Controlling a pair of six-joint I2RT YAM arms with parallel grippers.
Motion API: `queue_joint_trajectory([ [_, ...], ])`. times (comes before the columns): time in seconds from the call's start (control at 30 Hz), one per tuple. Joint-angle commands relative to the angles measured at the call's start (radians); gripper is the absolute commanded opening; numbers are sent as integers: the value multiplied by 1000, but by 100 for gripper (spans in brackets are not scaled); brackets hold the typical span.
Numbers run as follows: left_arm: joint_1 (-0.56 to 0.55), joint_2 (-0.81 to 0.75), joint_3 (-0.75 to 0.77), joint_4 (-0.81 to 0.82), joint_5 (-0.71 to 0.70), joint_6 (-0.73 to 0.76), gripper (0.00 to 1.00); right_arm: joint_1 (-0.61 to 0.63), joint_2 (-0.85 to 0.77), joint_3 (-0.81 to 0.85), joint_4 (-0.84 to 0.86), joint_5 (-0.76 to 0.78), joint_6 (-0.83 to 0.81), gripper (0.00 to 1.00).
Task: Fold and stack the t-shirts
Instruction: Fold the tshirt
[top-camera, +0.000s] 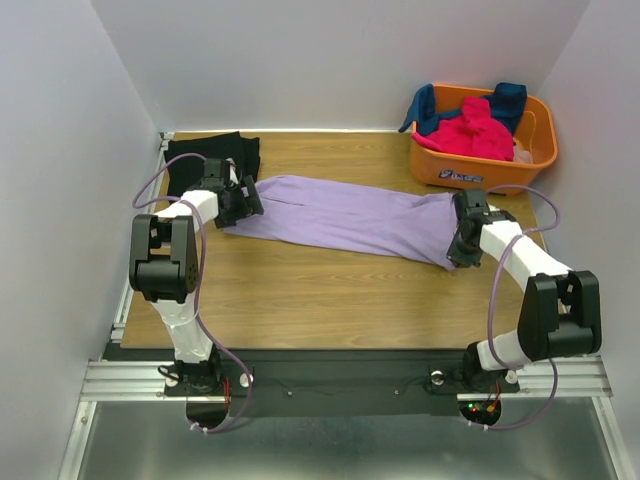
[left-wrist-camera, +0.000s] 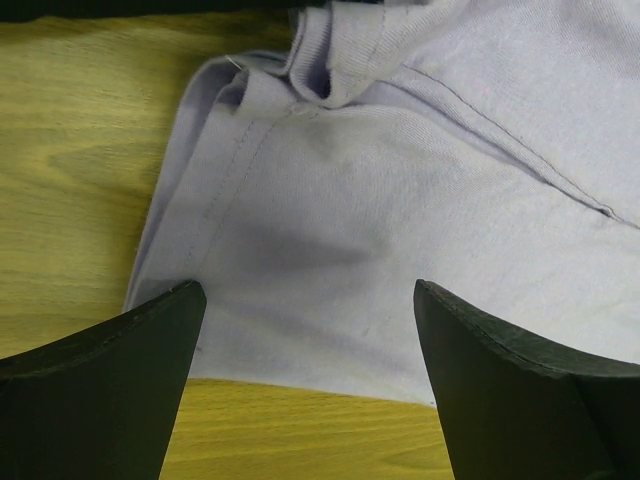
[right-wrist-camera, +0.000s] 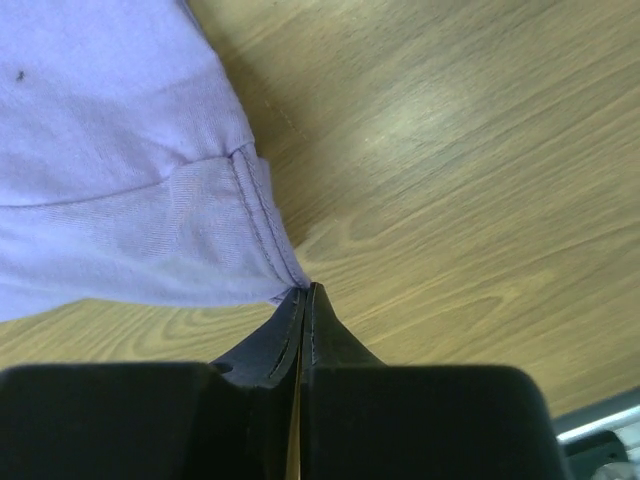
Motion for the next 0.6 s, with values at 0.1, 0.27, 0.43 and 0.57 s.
queue_joint_trajectory([
  [0.1, 32, 16, -39, -27, -17, 24, 98, -5, 27, 174, -28, 120, -194, 0],
  [0.27, 37, 22, -63, -13, -15, 21, 98, -7, 52, 259, -44, 236, -301, 0],
  [0.43, 39, 23, -83, -2, -17, 19, 98, -7, 46, 277, -45, 339, -372, 1],
  [0.57, 40, 23, -85, -1, -18, 22, 98, -7, 27, 245, -45, 391, -377, 16],
])
